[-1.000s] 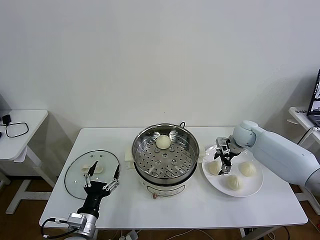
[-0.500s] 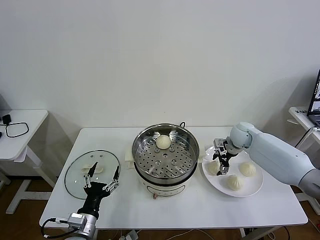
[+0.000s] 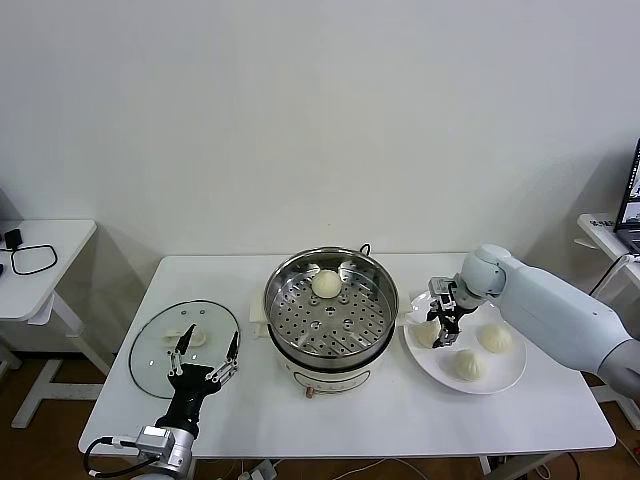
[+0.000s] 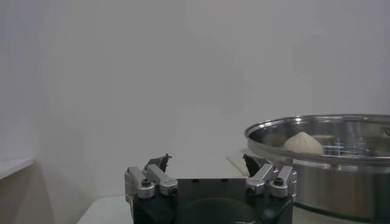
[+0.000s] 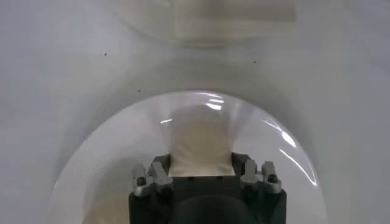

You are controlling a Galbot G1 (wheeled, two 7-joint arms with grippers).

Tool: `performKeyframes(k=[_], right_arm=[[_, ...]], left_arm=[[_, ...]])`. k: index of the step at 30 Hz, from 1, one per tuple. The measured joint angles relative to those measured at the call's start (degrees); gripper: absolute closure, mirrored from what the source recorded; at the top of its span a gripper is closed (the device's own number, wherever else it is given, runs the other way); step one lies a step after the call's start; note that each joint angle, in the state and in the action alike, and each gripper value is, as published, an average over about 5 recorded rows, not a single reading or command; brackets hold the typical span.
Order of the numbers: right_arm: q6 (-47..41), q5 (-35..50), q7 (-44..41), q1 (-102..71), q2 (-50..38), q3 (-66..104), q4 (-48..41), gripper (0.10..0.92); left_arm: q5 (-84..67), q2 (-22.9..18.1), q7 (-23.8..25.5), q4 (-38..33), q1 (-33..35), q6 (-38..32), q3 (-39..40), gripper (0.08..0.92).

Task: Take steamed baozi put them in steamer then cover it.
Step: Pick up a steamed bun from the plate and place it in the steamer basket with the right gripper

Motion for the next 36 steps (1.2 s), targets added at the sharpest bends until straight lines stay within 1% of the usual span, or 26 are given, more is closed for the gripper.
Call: performKeyframes(k=[5,10,16,21,28,36], right_arm=[[-1.02,2.39,-0.69,2.48,-2.68,-2.10,2.89,0.347],[-2.77,6.78,-1.56,7.65,-6.63,-6.07,7.97,0.347],[-5.22,13.67,-2.48,17.99,-11.34,-14.21,15.19,0.347],[-7.49,19.80,-2.54,28.16,-12.73,-21.82,20.64,0.347],[-11.68,27.99,-1.16,38.99,-9.76,-28.92,24.99,0.347],[-16.73,35.14,1.25,44.24,-0.40,-32.28,25.34,0.347]], left_arm=[[0.11,0.01,-0.09,-0.23,0.16,0.03,0.33,0.177],[0.31,0.32,-0.24,-0.64,0.53,0.16,0.48,0.177],[0.38,0.73,-0.27,-0.68,0.80,0.28,-0.02,0.177],[0.38,0.97,-0.18,-0.49,0.91,0.41,-0.35,0.177],[0.35,1.29,-0.02,-0.53,0.88,0.51,-0.61,0.177],[0.22,1.30,0.50,0.21,0.69,0.36,-1.39,0.177]])
